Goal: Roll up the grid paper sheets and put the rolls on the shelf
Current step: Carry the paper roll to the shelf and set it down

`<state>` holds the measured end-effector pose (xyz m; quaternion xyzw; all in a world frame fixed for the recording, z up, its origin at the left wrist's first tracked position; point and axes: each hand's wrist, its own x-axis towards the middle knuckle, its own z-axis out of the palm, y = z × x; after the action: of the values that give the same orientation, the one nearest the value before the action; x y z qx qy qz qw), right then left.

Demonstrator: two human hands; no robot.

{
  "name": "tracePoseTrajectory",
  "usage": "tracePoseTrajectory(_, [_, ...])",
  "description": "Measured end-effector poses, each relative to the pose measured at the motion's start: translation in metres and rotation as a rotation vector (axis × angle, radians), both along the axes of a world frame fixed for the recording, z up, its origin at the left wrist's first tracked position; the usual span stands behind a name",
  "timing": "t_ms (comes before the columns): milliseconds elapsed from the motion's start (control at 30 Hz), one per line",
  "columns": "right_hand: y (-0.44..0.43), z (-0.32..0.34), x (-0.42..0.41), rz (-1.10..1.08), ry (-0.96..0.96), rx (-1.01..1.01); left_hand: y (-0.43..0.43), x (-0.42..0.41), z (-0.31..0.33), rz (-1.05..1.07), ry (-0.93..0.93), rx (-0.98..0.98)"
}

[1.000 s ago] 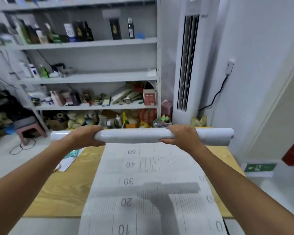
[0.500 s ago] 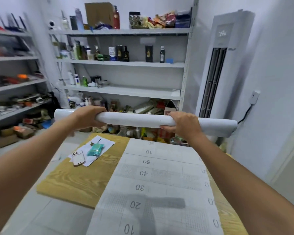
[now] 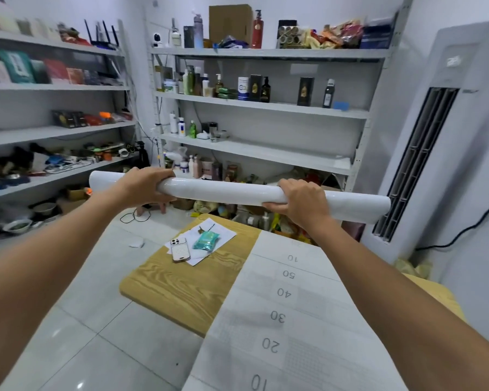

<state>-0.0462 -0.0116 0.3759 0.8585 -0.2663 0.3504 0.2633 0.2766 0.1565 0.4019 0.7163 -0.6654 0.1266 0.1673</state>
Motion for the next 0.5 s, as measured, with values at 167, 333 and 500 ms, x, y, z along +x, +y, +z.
tracePoseTrajectory(167, [0.009, -0.006, 0.085, -0.013, 0.038, 0.033, 0.016, 0.079, -0.007, 0.019, 0.028, 0.017])
tracePoseTrajectory(333, [0.025, -0.003, 0.184, -0.014, 0.029, 0.034, 0.035, 0.178, -0.005, 0.027, 0.025, -0.011])
tracePoseTrajectory(500, [0.038, -0.008, 0.268, -0.030, 0.004, 0.050, 0.046, 0.263, 0.002, 0.005, -0.018, -0.031])
